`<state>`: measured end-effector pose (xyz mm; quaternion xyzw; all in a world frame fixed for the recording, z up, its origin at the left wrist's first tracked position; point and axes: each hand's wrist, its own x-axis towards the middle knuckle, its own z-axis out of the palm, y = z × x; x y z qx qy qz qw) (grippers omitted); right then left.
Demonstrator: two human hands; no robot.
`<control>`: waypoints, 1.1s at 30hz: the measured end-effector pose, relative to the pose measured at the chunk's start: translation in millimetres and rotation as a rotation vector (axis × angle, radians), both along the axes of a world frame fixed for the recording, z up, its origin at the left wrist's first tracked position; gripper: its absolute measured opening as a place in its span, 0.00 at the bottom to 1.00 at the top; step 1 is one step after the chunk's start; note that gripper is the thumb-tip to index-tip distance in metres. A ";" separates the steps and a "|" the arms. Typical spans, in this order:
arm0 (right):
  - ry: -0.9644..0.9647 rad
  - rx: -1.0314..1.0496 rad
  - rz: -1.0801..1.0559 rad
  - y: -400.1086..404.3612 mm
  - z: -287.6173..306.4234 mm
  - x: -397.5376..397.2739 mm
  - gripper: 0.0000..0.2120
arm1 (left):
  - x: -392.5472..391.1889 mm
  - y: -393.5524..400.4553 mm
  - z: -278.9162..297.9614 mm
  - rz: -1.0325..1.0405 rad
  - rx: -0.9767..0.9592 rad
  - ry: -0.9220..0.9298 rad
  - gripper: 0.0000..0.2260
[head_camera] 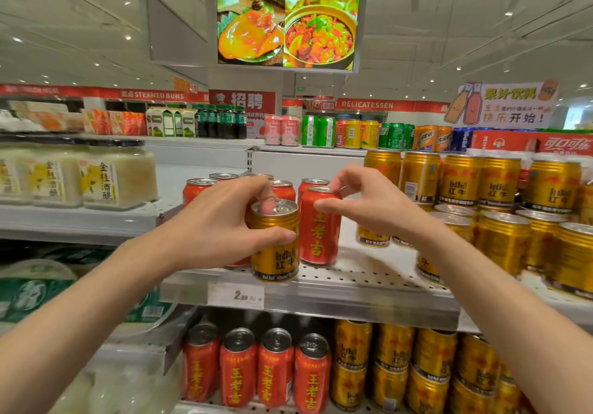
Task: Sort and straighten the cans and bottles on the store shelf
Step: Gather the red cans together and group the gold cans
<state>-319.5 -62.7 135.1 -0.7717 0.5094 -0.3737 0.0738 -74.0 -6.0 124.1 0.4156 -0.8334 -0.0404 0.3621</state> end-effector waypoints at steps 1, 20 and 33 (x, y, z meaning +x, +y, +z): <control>0.005 -0.010 0.005 -2.0 -1.7 6.1 0.17 | 3.4 1.0 -0.5 -0.007 -0.007 -0.001 0.18; 0.449 -0.237 -0.231 37.4 -20.3 -91.8 0.19 | -61.5 -12.0 -3.4 -0.184 -0.035 -0.008 0.17; 0.408 -0.211 -0.191 55.0 -38.4 -134.0 0.25 | -163.6 -71.0 -26.9 -0.116 -0.063 0.040 0.15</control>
